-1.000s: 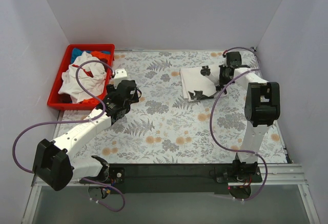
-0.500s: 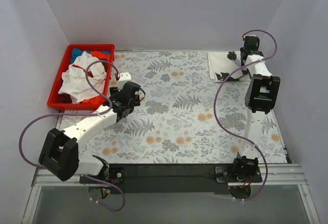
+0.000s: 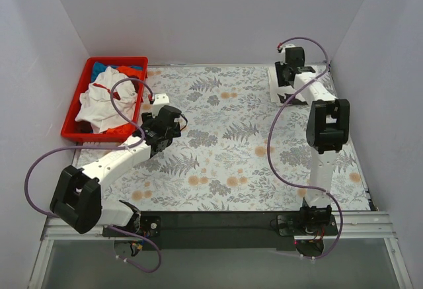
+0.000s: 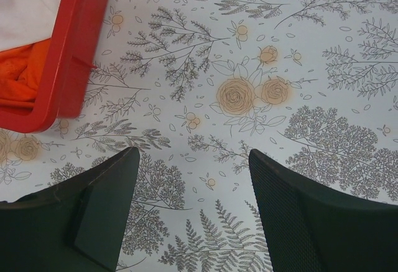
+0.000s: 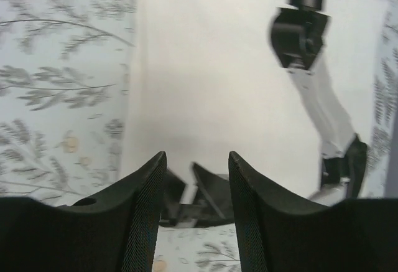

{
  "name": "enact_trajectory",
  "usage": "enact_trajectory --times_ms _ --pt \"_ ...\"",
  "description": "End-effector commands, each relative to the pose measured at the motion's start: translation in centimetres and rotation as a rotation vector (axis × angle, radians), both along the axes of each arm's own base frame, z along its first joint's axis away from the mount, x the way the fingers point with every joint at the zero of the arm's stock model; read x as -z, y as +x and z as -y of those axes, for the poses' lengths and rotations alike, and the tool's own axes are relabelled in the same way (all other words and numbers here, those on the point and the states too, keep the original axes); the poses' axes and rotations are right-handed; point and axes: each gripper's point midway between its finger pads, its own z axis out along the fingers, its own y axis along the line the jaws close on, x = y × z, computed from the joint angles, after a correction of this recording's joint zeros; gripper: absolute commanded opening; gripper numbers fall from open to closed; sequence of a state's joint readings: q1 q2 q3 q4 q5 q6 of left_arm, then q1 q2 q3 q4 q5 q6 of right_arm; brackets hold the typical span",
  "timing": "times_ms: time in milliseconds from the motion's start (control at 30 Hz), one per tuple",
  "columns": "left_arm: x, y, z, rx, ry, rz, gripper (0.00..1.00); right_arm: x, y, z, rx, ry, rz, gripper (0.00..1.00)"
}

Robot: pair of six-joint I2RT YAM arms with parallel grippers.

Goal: Fold and stack the t-shirts
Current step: Neatly place the folded tshirt to the corner

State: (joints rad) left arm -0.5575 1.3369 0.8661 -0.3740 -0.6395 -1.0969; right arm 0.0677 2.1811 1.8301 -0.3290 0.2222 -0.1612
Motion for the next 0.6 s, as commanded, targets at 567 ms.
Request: enact_trajectory --times_ms 567 --pt "-1.8 0.2 0.1 -0.002 -0.039 0.041 0.70 8.6 -1.7 -4.8 -0.065 -0.149 -0.139 0.45"
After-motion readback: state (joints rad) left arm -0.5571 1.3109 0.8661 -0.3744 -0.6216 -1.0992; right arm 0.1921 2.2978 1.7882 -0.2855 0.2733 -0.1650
